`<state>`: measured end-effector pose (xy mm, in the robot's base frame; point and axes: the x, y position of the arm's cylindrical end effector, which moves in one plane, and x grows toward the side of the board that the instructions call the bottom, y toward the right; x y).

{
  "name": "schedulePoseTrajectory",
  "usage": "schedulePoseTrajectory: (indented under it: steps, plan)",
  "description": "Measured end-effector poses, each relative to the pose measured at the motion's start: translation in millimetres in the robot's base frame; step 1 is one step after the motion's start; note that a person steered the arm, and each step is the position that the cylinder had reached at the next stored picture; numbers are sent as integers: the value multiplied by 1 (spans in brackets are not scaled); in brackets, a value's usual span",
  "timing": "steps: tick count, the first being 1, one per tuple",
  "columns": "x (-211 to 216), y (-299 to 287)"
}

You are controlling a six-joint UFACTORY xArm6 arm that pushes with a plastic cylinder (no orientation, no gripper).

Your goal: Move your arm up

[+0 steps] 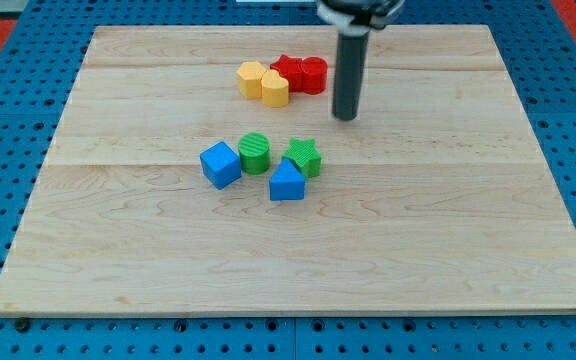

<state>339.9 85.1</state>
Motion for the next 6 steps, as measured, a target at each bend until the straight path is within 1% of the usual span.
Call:
schedulePoseTrajectory:
  steps: [1,2,3,4,5,6]
  plan:
    - [-69,32]
    - [-109,-24]
    - [-91,-78]
    - [-89,-148]
    - [-65,-128]
    - [-52,-153]
